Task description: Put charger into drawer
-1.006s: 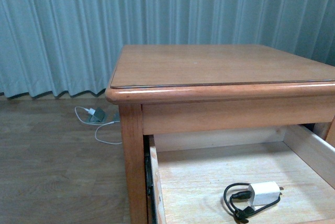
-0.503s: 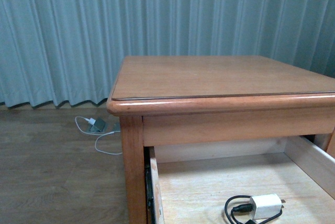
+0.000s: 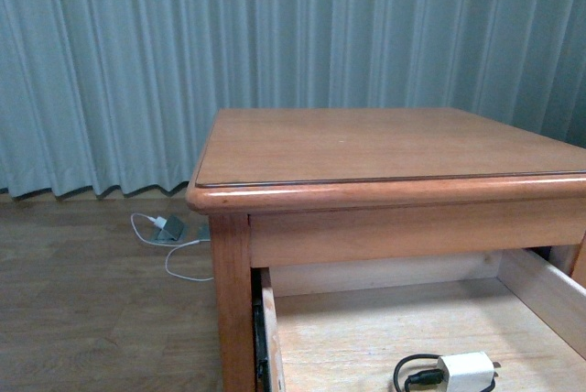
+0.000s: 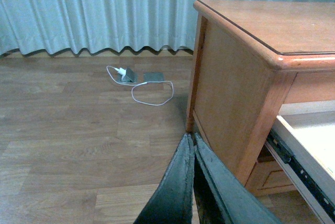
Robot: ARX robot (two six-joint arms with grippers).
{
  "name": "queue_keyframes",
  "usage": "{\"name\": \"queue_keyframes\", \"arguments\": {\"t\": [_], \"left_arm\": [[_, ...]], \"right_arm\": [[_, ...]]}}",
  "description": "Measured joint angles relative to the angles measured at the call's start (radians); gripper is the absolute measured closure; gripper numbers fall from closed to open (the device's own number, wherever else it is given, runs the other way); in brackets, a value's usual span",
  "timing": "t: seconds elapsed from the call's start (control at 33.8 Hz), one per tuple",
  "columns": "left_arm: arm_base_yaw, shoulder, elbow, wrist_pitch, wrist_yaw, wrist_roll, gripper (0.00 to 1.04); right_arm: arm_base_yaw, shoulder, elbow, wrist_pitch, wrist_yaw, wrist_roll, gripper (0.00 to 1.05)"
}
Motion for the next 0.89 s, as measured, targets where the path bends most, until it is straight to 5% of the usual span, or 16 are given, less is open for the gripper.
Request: {"name": "queue_keyframes", "arguments": {"t": [0.5, 0.62, 0.8, 0.89], "left_arm": [[0.0, -0.149, -0.064, -0.061, 0.001, 0.001, 1.01], [0.0, -0.296, -0.063, -0.224, 0.002, 0.001, 1.01], [0.0, -0.318, -0.063, -0.233, 0.002, 0.001, 1.01], [0.0, -0.319, -0.063, -0.233, 0.002, 0.001, 0.85]], "right_arm": [[0.0, 0.0, 0.0, 0.0, 0.0, 0.0, 0.09], [0.0, 0.0, 0.0, 0.0, 0.001, 0.0, 0.09], [0.0, 0.0, 0.0, 0.0, 0.0, 0.0, 0.09], [0.0, 0.0, 0.0, 0.0, 0.0, 0.0, 0.09]]}}
